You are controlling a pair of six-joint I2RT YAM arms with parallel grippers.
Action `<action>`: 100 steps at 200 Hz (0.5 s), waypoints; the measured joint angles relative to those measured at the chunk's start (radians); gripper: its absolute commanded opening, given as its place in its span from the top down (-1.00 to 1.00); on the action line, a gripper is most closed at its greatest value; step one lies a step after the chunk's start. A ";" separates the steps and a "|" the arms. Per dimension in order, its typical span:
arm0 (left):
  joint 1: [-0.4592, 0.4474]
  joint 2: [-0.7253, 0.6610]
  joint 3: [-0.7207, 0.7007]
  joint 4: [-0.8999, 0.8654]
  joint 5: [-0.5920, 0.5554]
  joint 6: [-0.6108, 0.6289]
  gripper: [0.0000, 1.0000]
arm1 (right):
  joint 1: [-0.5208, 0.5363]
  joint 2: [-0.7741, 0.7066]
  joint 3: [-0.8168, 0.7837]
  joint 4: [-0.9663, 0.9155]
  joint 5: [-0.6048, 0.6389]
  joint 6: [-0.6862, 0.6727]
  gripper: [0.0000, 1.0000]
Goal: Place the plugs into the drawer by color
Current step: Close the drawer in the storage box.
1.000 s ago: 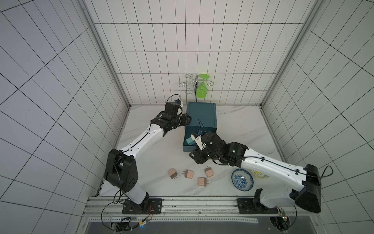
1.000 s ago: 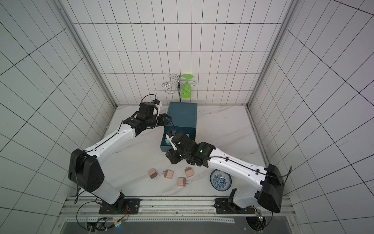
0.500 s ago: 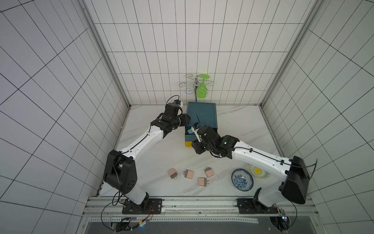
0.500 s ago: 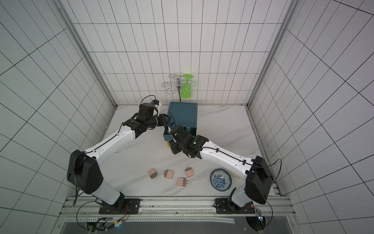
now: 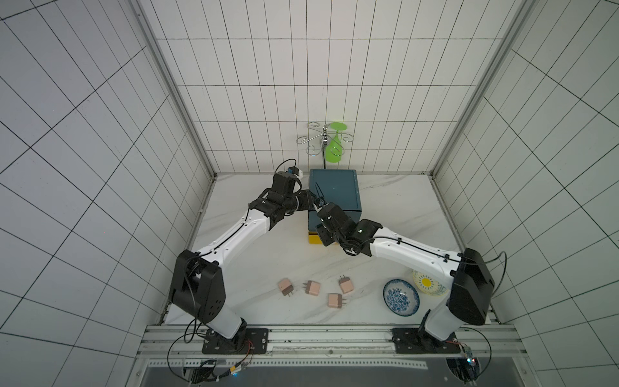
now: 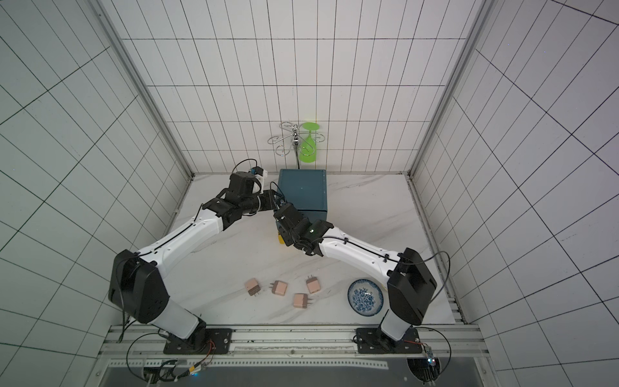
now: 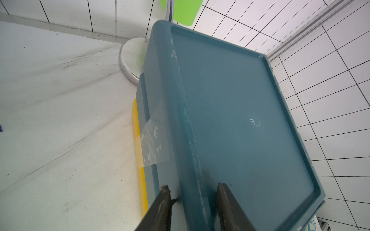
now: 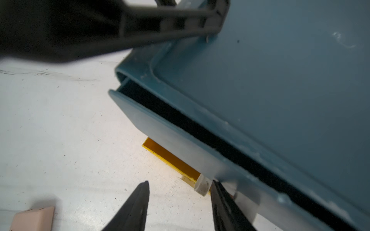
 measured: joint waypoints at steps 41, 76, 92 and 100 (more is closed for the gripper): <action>0.022 -0.092 -0.083 -0.019 -0.009 -0.078 -0.39 | 0.000 -0.039 -0.006 0.024 -0.065 0.009 -0.09; 0.033 -0.293 -0.243 0.068 0.001 -0.188 -0.46 | -0.011 -0.281 -0.137 0.059 -0.223 0.081 -0.17; 0.037 -0.401 -0.426 0.254 0.055 -0.288 -0.33 | -0.056 -0.393 -0.185 0.060 -0.293 0.123 -0.21; 0.029 -0.429 -0.524 0.356 0.080 -0.352 -0.34 | -0.101 -0.443 -0.202 0.058 -0.317 0.138 -0.26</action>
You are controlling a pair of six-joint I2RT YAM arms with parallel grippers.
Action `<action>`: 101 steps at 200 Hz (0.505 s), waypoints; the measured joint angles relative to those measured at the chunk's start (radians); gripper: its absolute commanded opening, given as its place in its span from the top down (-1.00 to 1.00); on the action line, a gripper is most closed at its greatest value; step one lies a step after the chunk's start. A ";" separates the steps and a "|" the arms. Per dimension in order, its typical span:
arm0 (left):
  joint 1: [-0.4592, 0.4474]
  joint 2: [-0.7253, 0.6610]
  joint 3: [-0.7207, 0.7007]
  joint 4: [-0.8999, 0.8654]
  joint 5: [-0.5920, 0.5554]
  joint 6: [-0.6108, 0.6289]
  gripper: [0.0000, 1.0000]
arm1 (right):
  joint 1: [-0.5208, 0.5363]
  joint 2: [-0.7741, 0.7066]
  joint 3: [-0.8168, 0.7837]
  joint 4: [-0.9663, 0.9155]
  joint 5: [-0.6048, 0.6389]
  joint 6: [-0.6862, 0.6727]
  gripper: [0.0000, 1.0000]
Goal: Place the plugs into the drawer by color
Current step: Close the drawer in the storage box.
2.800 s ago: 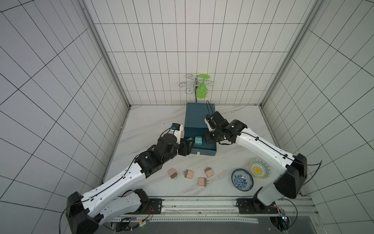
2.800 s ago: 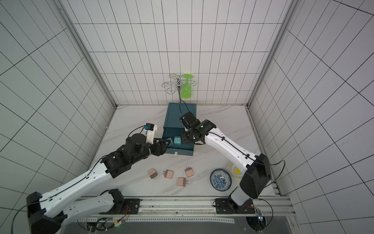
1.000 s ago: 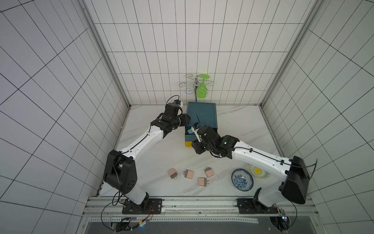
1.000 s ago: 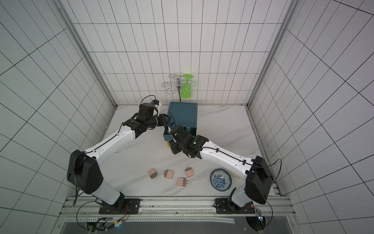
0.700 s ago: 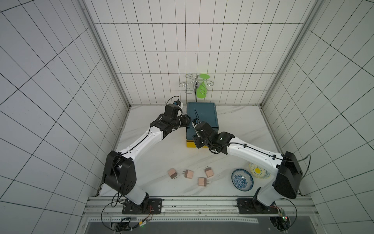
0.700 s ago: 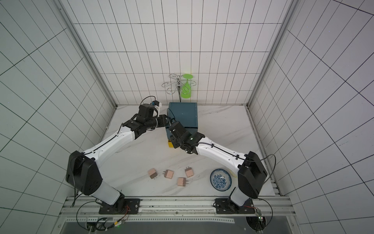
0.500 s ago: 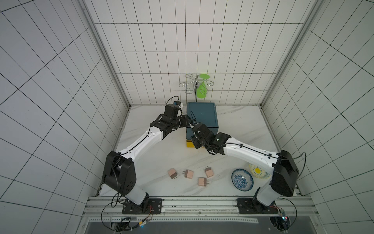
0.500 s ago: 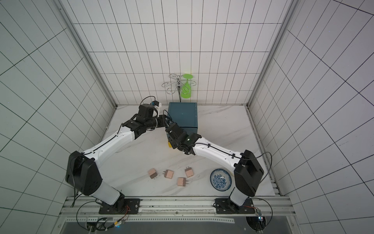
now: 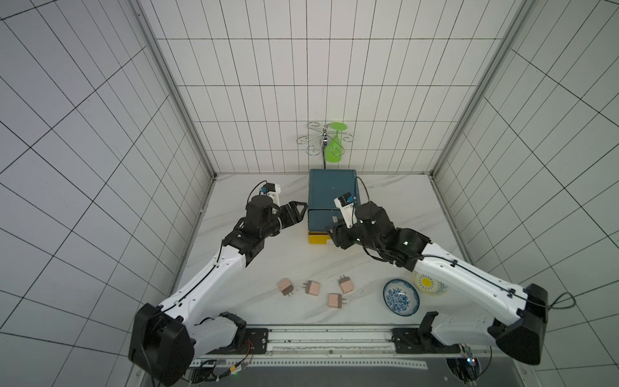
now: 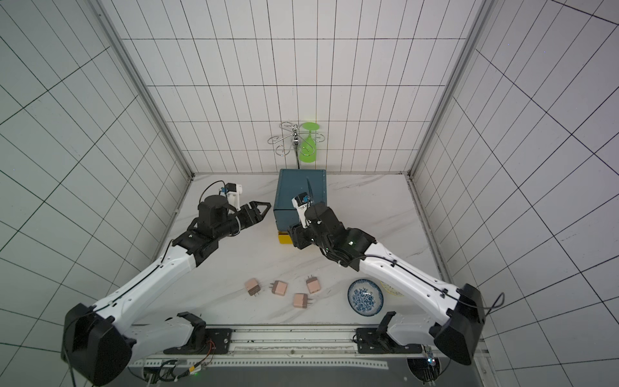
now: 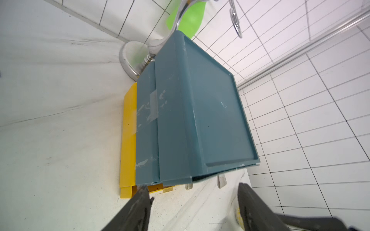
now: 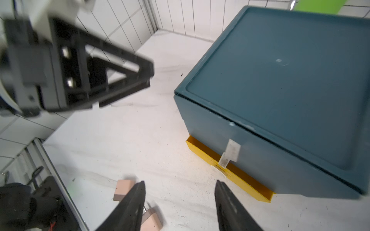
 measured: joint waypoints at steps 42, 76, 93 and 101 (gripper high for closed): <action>-0.179 0.048 -0.254 0.257 -0.032 -0.179 -0.54 | -0.260 -0.079 -0.010 -0.046 -0.048 0.056 -0.37; -0.229 0.174 -0.306 0.522 -0.086 -0.269 -0.53 | -0.443 -0.002 -0.011 -0.021 -0.201 0.092 -0.37; -0.240 0.270 -0.306 0.633 -0.100 -0.298 -0.38 | -0.497 0.073 -0.009 0.000 -0.275 0.104 -0.34; -0.244 0.315 -0.306 0.687 -0.104 -0.314 -0.34 | -0.506 0.107 -0.009 0.003 -0.294 0.105 -0.34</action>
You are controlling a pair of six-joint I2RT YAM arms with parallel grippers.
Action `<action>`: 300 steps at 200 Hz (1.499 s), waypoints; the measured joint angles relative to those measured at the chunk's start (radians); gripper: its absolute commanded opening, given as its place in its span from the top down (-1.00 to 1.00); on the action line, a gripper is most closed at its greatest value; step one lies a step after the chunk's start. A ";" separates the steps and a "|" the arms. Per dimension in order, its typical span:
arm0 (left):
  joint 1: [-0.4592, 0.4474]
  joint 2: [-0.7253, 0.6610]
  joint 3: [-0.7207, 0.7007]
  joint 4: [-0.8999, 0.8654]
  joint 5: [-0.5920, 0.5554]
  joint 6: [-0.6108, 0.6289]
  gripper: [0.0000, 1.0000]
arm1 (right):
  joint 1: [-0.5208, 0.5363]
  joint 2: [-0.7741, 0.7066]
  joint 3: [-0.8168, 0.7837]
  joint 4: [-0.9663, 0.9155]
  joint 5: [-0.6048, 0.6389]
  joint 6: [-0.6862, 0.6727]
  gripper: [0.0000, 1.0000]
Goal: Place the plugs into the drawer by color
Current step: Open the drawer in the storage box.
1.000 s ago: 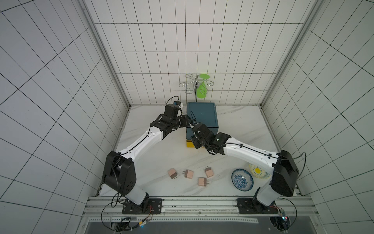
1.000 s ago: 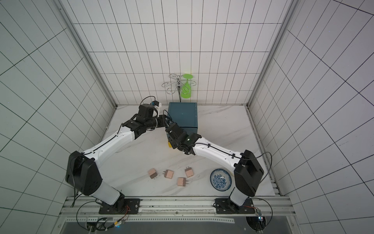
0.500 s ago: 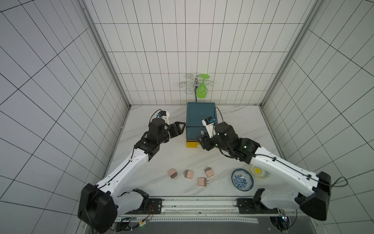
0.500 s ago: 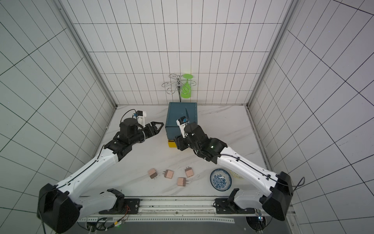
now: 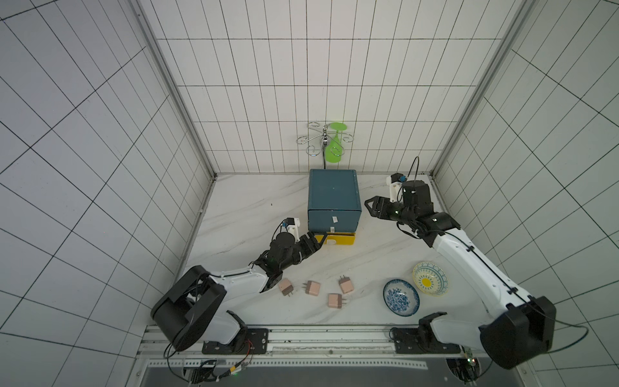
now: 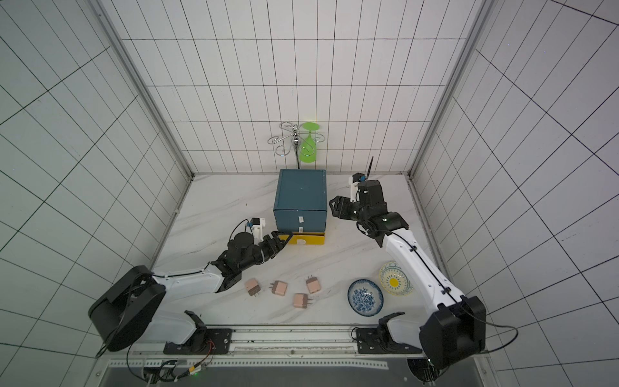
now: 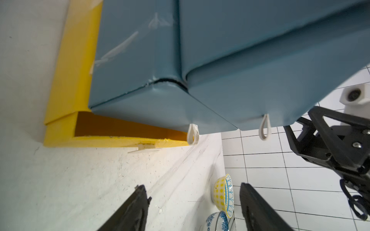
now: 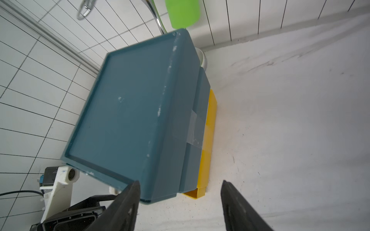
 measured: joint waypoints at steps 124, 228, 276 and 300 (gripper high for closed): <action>-0.029 0.261 0.086 0.277 -0.055 -0.041 -0.02 | 0.002 0.061 0.020 0.119 -0.117 -0.002 -0.44; -0.027 0.352 0.112 0.343 -0.072 -0.051 -0.09 | 0.050 0.178 0.051 0.174 -0.138 -0.017 -0.28; -0.087 0.341 0.028 0.436 -0.172 -0.068 -0.09 | 0.113 0.177 0.050 0.193 -0.067 0.011 -0.28; -0.111 0.431 0.023 0.548 -0.192 -0.087 -0.09 | 0.141 0.177 0.050 0.195 -0.064 0.015 -0.27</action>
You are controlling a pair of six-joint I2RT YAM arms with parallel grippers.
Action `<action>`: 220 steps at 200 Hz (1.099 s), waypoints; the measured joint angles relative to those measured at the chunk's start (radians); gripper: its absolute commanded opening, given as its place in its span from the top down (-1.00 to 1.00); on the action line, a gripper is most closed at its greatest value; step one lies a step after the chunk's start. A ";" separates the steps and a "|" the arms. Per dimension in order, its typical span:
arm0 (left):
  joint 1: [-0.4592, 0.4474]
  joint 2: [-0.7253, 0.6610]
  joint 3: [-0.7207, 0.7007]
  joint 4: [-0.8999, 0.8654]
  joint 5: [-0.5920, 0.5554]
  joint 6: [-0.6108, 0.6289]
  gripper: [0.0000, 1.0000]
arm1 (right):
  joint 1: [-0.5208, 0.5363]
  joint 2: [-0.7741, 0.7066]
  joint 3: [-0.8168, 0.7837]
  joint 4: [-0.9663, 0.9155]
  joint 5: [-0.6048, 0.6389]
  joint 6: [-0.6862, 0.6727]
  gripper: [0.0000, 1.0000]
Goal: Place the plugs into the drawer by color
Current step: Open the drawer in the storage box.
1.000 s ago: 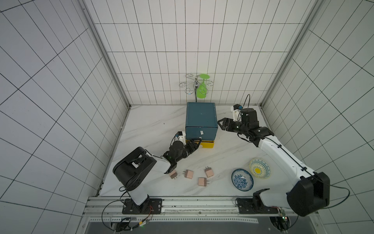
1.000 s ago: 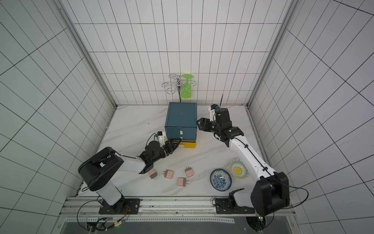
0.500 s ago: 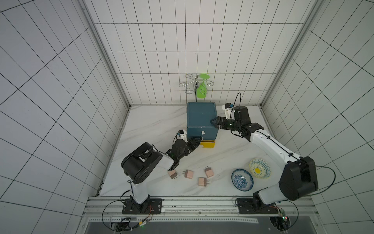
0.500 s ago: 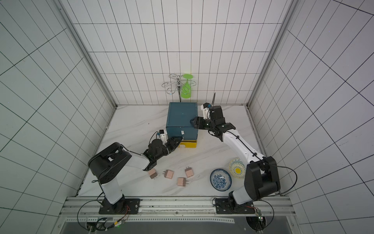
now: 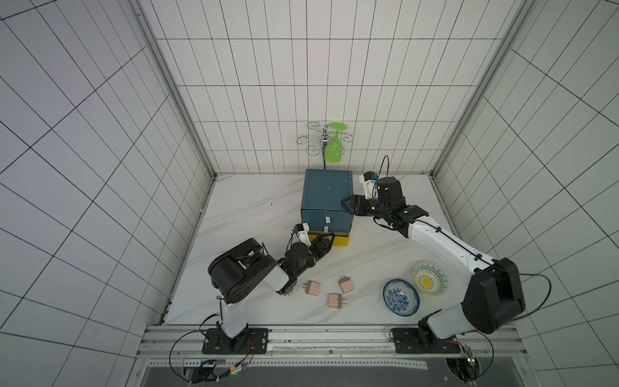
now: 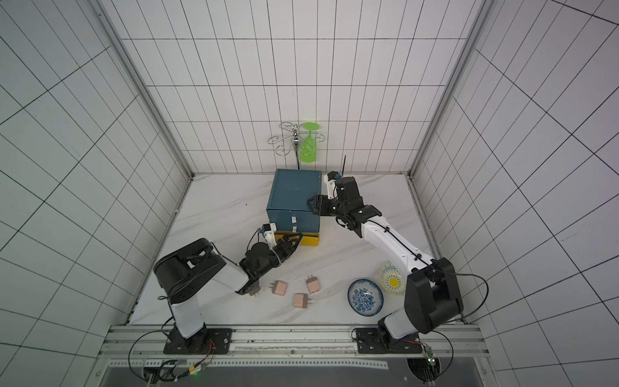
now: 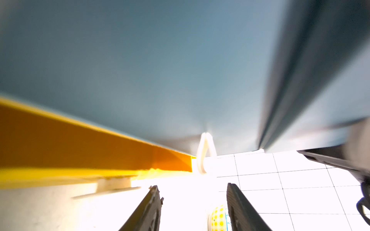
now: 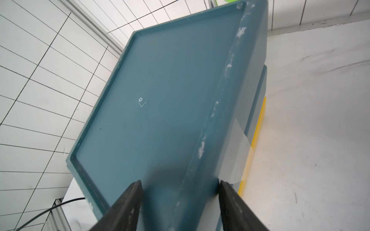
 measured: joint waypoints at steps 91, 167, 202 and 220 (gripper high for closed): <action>0.016 -0.094 -0.063 0.095 -0.108 0.054 -0.02 | -0.019 -0.001 -0.014 0.021 -0.019 0.000 -0.27; 0.054 -0.041 -0.010 0.060 -0.061 0.067 0.44 | -0.026 0.006 -0.014 0.024 -0.037 -0.008 -0.29; 0.064 -0.039 -0.001 0.045 -0.037 0.063 1.00 | -0.026 0.009 -0.014 0.028 -0.042 -0.011 -0.29; 0.066 -0.040 -0.001 0.044 -0.032 0.061 1.00 | -0.028 0.012 -0.014 0.030 -0.046 -0.011 -0.29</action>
